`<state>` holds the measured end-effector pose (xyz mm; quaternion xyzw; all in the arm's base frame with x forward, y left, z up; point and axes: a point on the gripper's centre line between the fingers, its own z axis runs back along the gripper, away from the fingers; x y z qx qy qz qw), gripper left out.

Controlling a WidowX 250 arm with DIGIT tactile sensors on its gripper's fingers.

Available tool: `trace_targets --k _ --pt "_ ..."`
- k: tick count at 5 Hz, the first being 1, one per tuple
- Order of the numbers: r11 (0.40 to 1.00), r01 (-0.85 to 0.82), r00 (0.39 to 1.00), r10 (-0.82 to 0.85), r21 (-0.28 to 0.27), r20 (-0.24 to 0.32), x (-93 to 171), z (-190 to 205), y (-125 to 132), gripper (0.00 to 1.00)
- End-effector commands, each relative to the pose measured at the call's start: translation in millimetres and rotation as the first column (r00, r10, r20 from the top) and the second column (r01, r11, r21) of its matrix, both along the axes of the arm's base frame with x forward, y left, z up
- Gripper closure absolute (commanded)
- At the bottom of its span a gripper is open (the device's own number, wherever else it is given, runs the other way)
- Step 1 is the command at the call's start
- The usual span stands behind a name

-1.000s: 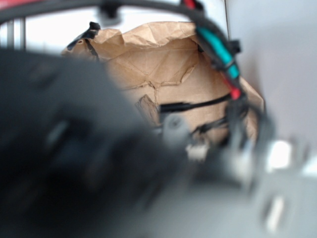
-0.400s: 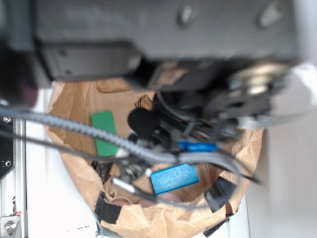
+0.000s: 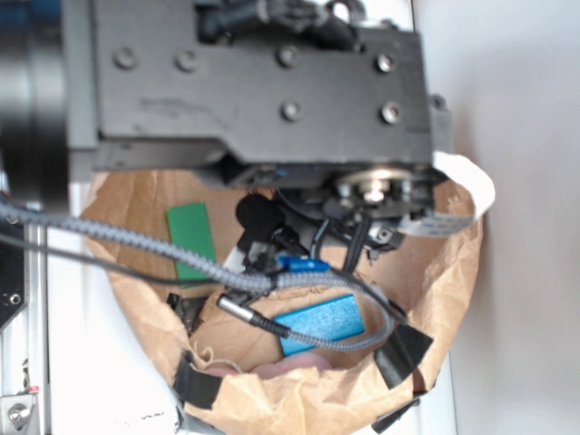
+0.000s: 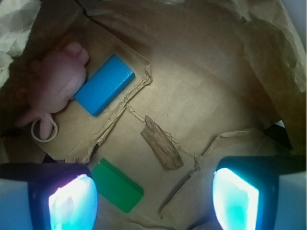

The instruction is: Grab the wood chip.

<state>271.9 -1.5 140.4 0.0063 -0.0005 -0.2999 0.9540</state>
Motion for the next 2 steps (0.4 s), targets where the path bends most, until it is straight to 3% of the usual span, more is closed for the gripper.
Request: trace_targets --k 1,2 --pt "1.0 -0.001 0.999 0.001 0.001 0.036 7.5 10.5 1.6 0.0" --pt "1.0 0.03 0.998 -0.03 0.003 0.052 17.1 -16.2 10.3 0.0"
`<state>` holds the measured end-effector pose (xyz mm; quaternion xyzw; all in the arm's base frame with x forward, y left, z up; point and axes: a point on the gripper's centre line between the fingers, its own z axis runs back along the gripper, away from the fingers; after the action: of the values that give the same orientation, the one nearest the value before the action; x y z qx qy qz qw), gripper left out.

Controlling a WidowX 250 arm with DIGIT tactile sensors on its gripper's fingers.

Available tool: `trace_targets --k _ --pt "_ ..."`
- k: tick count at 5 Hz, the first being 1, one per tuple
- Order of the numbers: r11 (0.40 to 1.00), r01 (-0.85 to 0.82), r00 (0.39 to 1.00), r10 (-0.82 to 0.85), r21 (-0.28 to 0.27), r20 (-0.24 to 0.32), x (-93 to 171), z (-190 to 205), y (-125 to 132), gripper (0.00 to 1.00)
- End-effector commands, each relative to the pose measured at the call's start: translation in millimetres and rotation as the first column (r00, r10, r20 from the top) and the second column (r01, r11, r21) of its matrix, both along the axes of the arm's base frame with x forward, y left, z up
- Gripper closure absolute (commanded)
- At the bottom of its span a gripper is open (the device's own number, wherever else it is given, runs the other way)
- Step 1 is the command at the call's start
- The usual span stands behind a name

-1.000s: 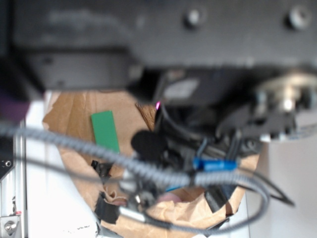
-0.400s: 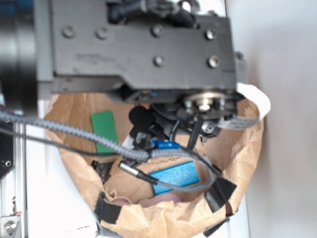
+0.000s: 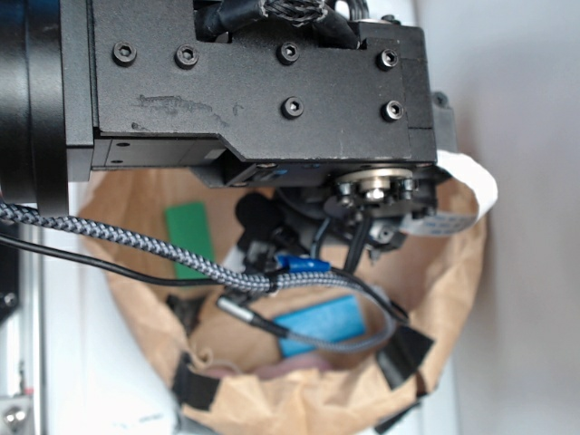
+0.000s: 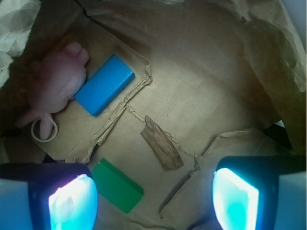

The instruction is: Grab the wood chip.

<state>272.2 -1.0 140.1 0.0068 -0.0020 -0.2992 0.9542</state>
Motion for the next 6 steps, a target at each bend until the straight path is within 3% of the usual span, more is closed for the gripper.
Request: trace_targets --k 1,6 --pt "0.997 0.07 0.997 -0.07 0.012 -0.006 20.1 -36.1 16.4 0.0" --pt "0.994 0.104 0.995 -0.104 0.012 -0.009 46.8 -78.1 18.8 0.0"
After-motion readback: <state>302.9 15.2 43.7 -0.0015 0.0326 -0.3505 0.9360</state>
